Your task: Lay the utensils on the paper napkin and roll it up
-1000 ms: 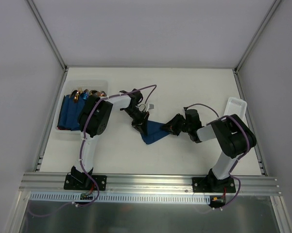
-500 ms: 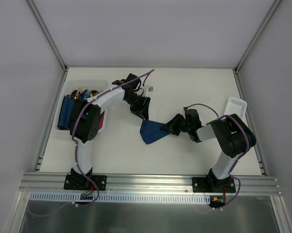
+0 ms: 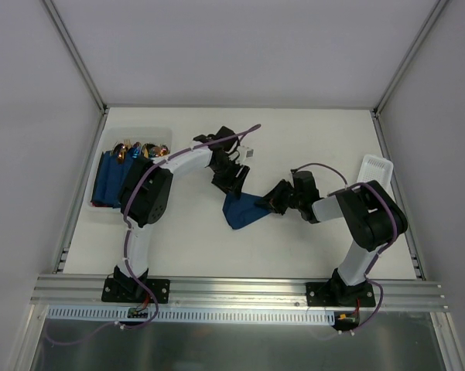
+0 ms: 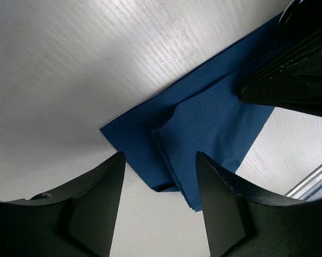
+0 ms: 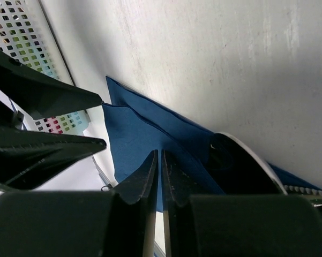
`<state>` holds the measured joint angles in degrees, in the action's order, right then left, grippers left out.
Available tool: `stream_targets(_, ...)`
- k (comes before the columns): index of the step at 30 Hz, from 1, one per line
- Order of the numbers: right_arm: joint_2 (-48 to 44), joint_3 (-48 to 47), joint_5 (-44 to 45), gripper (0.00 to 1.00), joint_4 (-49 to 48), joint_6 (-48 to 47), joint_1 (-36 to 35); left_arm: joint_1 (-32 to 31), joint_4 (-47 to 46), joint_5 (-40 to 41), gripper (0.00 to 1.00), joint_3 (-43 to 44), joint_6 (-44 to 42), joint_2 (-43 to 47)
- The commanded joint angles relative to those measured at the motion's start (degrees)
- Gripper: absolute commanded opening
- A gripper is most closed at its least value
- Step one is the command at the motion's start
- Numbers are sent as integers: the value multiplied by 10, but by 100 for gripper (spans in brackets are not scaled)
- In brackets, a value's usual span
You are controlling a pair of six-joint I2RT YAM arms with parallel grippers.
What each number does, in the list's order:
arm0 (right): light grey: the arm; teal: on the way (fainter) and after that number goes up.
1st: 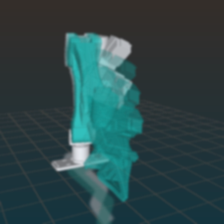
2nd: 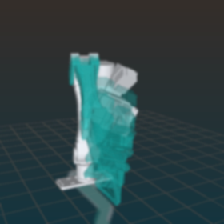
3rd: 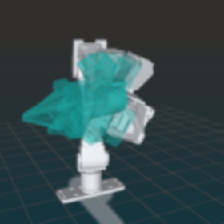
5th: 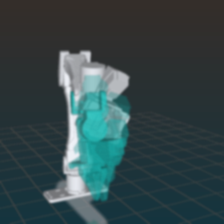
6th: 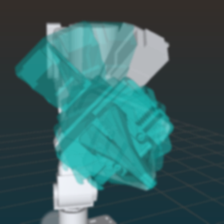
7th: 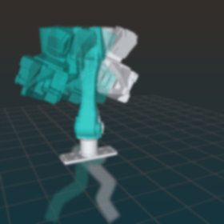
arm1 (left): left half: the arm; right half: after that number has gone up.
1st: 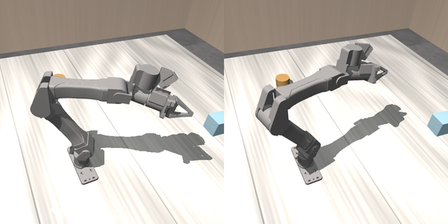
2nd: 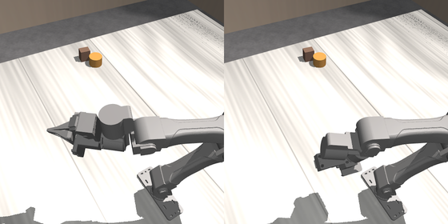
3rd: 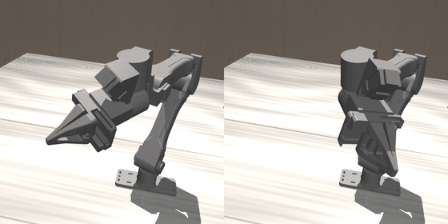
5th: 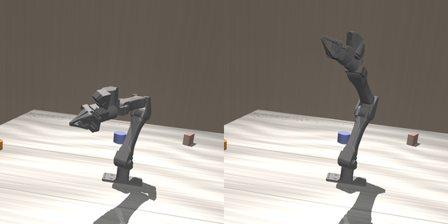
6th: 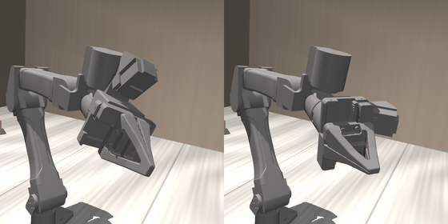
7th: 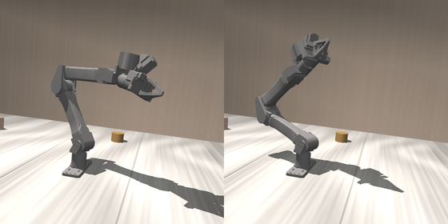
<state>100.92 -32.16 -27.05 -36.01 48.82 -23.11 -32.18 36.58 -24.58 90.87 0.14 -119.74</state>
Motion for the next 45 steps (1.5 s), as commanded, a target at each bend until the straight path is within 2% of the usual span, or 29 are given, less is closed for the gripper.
stream_targets(1,9,6,42,9,100,-44,1,-18,-2,54,56,0,-15,-5)
stream_targets(5,10,3,42,9,106,-46,0,-21,-8,128,50,-9,6,-15)
stream_targets(9,12,-1,40,9,110,-50,1,-24,-21,170,50,-16,18,-19)
stream_targets(14,14,-1,39,9,112,-53,1,-28,-34,175,49,-11,7,-28)
stream_targets(17,16,-1,39,8,113,-53,1,-31,-34,166,44,-10,4,-36)
stream_targets(21,17,-1,39,8,113,-54,1,-42,-34,160,36,-17,4,-44)
stream_targets(25,19,-3,39,8,114,-54,0,-51,-37,159,14,-25,4,-48)
stream_targets(29,21,-6,38,7,121,-57,1,-50,-37,146,1,-27,4,-43)
stream_targets(33,18,-6,41,6,127,-60,0,-48,-37,133,0,-24,4,-10)
stream_targets(36,14,-6,43,4,133,-65,1,-44,-38,89,0,-25,4,24)
stream_targets(40,7,-6,47,0,141,-69,0,-42,-37,-6,0,-30,13,68)
stream_targets(45,6,-7,50,0,145,-69,0,-42,-38,-123,0,-39,41,97)
